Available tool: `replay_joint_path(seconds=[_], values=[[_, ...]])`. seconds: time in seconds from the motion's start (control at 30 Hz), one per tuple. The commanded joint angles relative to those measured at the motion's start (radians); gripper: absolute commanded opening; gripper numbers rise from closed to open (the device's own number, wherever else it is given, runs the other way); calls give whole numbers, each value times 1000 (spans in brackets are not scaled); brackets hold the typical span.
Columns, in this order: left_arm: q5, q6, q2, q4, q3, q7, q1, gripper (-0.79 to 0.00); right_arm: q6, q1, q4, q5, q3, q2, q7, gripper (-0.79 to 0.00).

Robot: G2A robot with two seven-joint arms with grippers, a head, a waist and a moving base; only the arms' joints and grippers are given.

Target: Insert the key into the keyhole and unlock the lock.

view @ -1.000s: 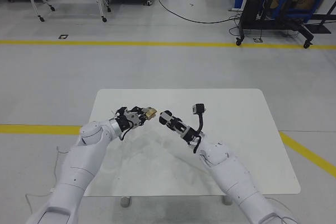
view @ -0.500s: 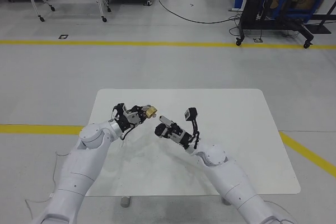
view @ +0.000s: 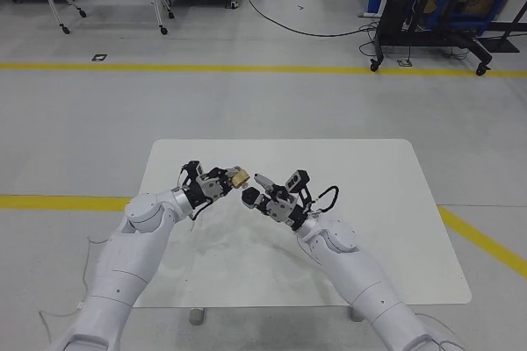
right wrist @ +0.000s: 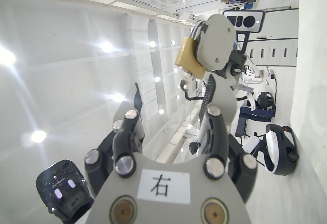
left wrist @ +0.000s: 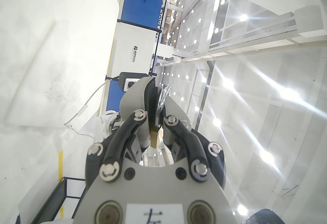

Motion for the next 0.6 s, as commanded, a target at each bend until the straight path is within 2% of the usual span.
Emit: replay_joint_path(seconds=[0.0, 0.23, 0.37, 0.43, 0.57], values=[[1, -2, 0, 1, 1, -2, -1, -785, 3, 5, 9, -4, -11, -4, -5, -520], [1, -7, 1, -1, 1, -10, 0, -785, -7, 17, 38, -1, -25, -13, -11, -566], [1, -7, 2, 0, 2, -15, -1, -785, -12, 19, 49, -2, -26, -16, -13, -671], [7, -8, 2, -2, 5, -20, -1, -785, -14, 19, 51, 2, -26, -18, -12, -776], [22, -22, 3, -3, 7, -18, -1, -785, -18, 19, 55, 9, -25, -21, -10, -785]])
